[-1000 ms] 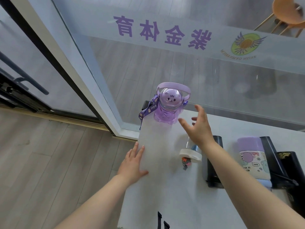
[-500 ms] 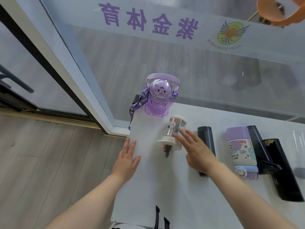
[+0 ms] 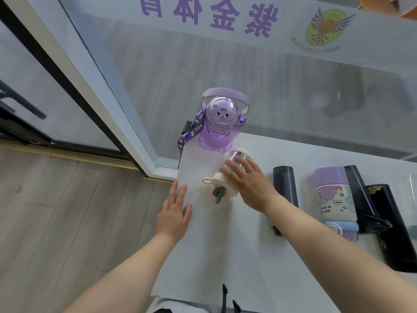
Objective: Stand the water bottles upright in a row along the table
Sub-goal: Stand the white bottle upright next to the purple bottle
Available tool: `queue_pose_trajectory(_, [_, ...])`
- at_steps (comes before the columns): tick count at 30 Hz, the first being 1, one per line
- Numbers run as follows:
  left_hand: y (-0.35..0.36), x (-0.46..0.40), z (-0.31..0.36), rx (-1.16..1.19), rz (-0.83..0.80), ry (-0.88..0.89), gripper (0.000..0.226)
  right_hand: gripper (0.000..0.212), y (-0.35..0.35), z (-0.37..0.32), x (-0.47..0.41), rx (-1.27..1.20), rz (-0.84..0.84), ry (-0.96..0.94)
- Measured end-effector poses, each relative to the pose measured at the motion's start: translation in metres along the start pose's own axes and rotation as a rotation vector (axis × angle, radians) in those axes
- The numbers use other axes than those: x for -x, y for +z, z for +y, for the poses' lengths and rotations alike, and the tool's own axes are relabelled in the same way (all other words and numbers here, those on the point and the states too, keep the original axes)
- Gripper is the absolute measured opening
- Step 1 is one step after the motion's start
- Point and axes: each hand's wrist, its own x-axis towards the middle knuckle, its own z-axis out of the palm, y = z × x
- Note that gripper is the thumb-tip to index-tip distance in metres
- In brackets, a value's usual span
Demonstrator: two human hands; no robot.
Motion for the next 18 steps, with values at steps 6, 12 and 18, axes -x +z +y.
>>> queue_pose_trajectory(6, [0.003,-0.001,-0.003,-0.03,0.009,0.009,0.068,0.077,0.011,0.002,0.008,0.0,0.129,0.055])
queue_pose_trajectory(12, [0.004,-0.001,-0.001,-0.035,0.014,0.005,0.068,0.077,-0.007,-0.006,0.015,-0.248,0.233,0.31])
queue_pose_trajectory(18, [0.004,-0.001,-0.001,-0.036,0.024,0.003,0.067,0.079,-0.013,-0.014,0.034,-0.761,0.367,0.676])
